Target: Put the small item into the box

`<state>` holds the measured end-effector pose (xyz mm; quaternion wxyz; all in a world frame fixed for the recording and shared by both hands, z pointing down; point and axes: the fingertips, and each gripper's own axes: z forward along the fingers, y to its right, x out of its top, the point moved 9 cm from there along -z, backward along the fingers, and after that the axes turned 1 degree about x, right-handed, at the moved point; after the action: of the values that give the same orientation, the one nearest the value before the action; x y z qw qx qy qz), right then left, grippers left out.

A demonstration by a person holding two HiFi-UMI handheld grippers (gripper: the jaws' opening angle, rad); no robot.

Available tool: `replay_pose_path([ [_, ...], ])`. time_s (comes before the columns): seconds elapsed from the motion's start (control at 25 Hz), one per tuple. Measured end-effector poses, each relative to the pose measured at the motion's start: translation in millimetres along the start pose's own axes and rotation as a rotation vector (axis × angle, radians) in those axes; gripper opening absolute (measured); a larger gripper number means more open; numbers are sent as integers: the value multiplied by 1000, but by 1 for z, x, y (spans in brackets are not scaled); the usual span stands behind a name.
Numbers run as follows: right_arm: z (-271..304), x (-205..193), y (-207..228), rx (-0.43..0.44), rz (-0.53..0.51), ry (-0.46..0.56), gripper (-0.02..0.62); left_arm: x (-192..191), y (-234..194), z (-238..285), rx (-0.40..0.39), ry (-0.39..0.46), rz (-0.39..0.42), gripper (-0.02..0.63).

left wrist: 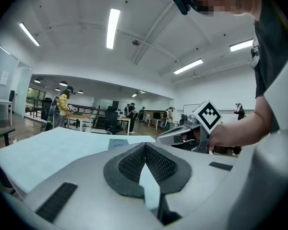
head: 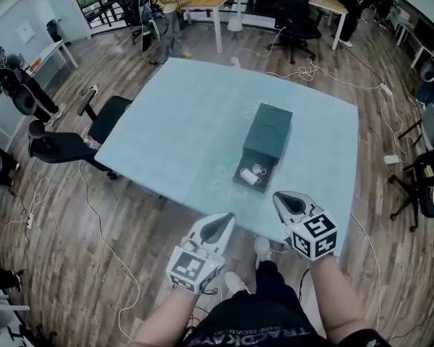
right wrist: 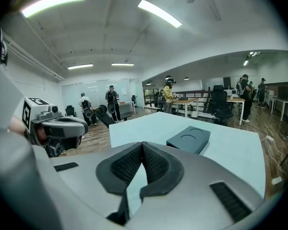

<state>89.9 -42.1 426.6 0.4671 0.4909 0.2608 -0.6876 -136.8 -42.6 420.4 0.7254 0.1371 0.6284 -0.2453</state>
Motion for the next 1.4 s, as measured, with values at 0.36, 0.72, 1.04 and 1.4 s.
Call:
replay_pose_path([
  [0.36, -56, -3, -24, -40, -3, 44, 18, -3, 28, -13, -49, 27, 1, 34],
  [0.72, -87, -4, -24, -1, -9, 101, 18, -2, 62, -14, -8, 26, -5, 34],
  [1.04, -119, -15, -7, 69, -8, 112, 18, -2, 107, -4, 39, 11, -7, 34],
  [1.4, -136, -22, 11, 136, -15, 124, 18, 3, 137, 8, 104, 11, 1, 34],
])
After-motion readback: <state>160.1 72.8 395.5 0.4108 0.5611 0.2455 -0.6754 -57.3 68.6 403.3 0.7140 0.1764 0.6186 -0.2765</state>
